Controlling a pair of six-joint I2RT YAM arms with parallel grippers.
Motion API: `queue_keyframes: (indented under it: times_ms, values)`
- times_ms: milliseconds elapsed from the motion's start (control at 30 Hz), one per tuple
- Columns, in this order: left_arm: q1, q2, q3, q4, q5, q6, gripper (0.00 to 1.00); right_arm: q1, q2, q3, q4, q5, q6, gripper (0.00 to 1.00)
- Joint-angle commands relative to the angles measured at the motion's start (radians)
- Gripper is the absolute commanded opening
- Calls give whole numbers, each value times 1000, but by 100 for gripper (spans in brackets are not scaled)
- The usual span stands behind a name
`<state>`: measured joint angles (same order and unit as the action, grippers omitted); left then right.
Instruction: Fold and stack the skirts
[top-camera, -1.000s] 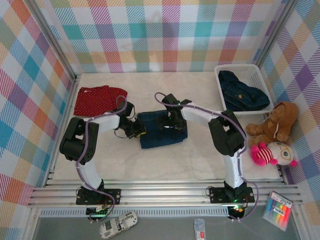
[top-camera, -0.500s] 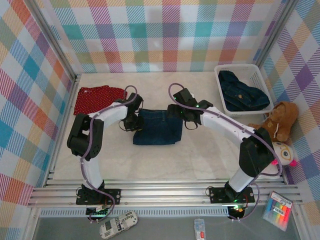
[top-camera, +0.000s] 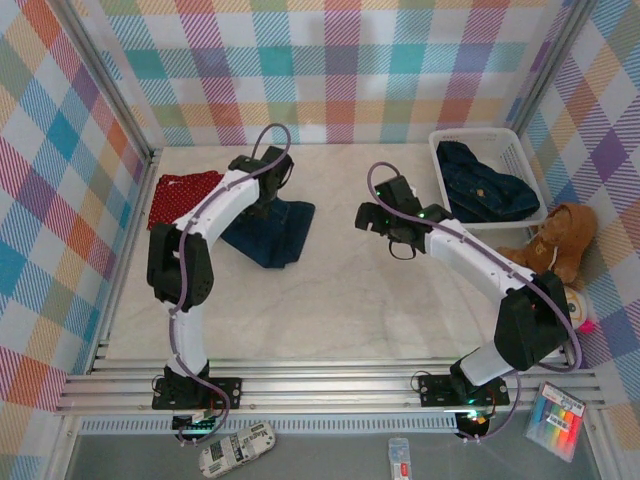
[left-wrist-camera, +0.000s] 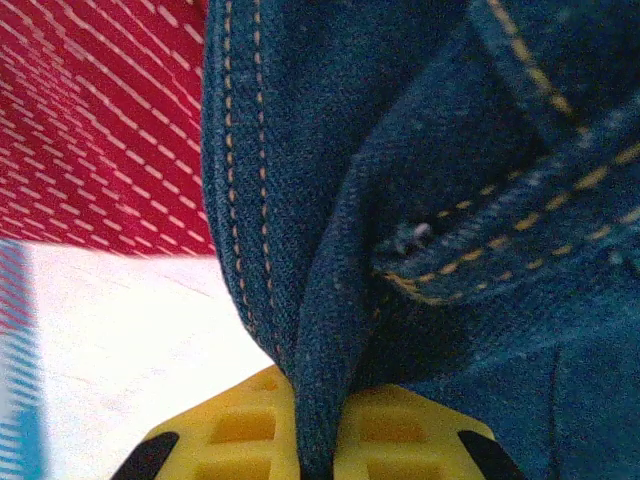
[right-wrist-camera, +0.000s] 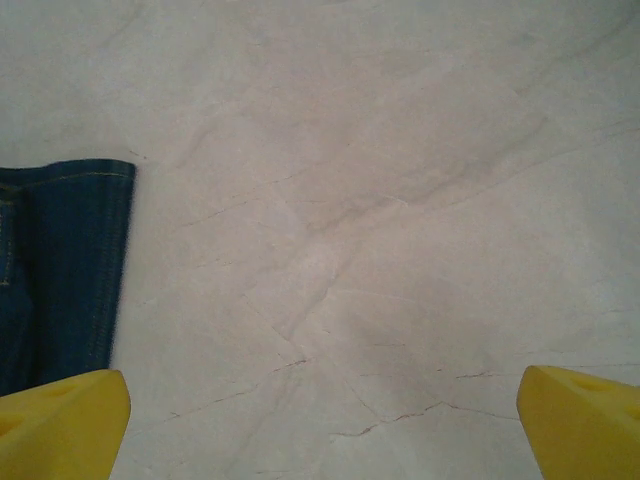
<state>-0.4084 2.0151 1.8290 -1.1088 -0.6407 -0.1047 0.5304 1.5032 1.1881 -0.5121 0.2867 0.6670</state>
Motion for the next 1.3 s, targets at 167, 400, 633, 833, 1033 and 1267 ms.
queue_keyframes:
  times_ms: [167, 400, 633, 833, 1033, 1267]
  values:
    - [40, 95, 334, -222, -175, 148, 0, -32, -63, -45, 45, -70, 43, 99]
    - [137, 142, 631, -354, 72, 161, 0, -42, -64, -48, 50, -96, 62, 99]
    - [287, 125, 674, -368, 308, 219, 0, -49, -64, -42, 48, -106, 68, 99]
    - [422, 158, 655, -283, 494, 292, 0, -52, -52, -26, 36, -121, 72, 99]
    - [555, 204, 607, -169, 547, 334, 0, -52, -58, -22, 7, -118, 81, 99]
    - [665, 301, 546, -64, 569, 311, 19, -52, -80, -32, -28, -112, 98, 99]
